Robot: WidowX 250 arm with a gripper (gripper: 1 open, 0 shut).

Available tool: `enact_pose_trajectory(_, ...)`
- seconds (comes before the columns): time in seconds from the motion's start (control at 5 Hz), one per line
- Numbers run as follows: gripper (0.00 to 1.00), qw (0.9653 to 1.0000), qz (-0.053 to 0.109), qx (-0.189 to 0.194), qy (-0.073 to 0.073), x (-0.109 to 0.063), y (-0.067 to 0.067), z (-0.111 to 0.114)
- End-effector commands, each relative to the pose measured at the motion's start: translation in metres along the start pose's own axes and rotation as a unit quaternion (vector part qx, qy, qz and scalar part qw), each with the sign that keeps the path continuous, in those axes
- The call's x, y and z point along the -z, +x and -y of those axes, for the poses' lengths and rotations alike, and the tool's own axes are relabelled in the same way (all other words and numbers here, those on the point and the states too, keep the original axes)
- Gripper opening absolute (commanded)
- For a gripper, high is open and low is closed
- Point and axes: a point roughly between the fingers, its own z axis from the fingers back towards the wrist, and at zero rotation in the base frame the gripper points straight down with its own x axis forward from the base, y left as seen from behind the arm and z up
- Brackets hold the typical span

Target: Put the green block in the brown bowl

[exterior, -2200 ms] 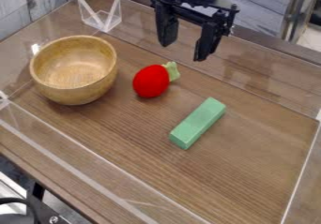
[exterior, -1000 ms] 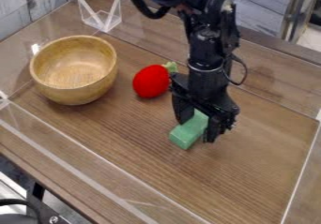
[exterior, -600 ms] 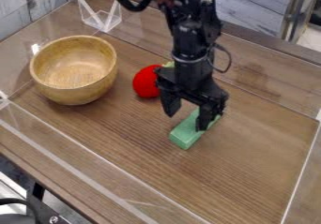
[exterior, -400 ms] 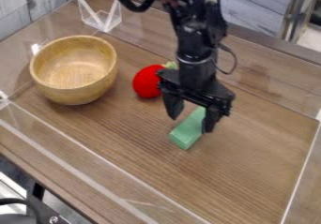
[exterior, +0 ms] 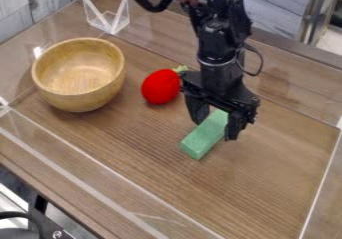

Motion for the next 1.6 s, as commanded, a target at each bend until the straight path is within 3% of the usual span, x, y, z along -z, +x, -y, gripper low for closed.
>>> enact_pose_trajectory(0.0,1.00,0.9998,0.019,0.006,-0.001,-0.017,0.013,-0.008)
enact_pose_trajectory(0.2,1.00,0.9998,0.013,0.012,-0.002,-0.021,0.014,-0.012)
enact_pose_trajectory(0.6,1.00,0.9991,0.012,-0.042,0.004,-0.007,0.024,0.001)
enact_pose_trajectory(1.0,1.00,0.9998,-0.003,-0.018,-0.007,0.005,0.046,0.000)
enact_pose_trajectory(1.4,1.00,0.9990,-0.004,-0.042,-0.015,0.009,0.033,-0.012)
